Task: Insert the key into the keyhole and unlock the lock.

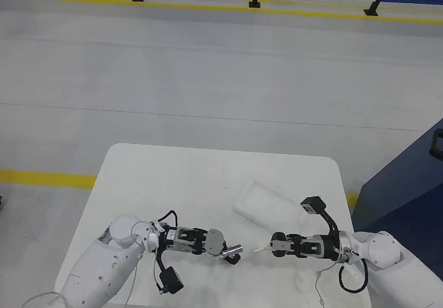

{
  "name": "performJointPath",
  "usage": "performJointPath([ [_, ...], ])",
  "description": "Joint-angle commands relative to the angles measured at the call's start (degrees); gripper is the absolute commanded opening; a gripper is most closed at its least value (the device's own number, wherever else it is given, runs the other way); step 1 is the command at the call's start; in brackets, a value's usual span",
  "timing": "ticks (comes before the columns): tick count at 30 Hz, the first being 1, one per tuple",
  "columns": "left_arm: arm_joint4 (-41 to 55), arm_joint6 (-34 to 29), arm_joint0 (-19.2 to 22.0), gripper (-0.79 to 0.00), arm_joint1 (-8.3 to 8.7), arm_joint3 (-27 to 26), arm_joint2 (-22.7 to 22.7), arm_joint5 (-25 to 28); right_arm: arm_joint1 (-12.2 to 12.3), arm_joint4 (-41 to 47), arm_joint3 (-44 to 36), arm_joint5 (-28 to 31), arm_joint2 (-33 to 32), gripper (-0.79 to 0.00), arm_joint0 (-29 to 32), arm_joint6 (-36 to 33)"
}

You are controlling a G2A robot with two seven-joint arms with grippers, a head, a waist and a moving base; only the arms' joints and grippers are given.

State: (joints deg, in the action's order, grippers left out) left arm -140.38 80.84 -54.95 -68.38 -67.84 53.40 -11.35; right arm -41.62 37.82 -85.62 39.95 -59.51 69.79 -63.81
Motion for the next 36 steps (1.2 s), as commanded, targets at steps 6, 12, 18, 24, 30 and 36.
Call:
performJointPath([
  [6, -0.5, 0.5, 0.1, -0.785, 0.07, -0.3, -0.2, 0.0, 0.0, 0.1, 0.0, 0.0, 0.0, -0.785, 0.0, 0.0],
  [12, -0.5, 0.5, 0.1, -0.785, 0.07, -0.3, -0.2, 0.0, -0.3, 1.5, -1.5, -2.9, 0.2, -0.785, 0.5, 1.1],
  [18, -0.5, 0.5, 0.1, -0.785, 0.07, -0.3, -0.2, 0.0, -0.8, 5.2, -1.7, -5.6, 0.1, -0.785, 0.7, -1.6],
  [24, -0.5, 0.5, 0.1, -0.785, 0.07, -0.3, -0.2, 0.0, -1.2, 5.1, -1.4, -6.6, -0.2, -0.785, 0.5, -3.4],
  [30, -0.5, 0.5, 0.1, -0.785, 0.07, -0.3, -0.2, 0.0, -1.7, 3.7, -1.3, -7.0, -0.4, -0.785, 0.6, -3.1],
  [36, -0.5, 0.5, 0.1, -0.785, 0.07, -0.3, -0.2, 0.0, -2.2, 3.1, -1.7, -7.4, -0.4, -0.785, 0.6, -3.2],
])
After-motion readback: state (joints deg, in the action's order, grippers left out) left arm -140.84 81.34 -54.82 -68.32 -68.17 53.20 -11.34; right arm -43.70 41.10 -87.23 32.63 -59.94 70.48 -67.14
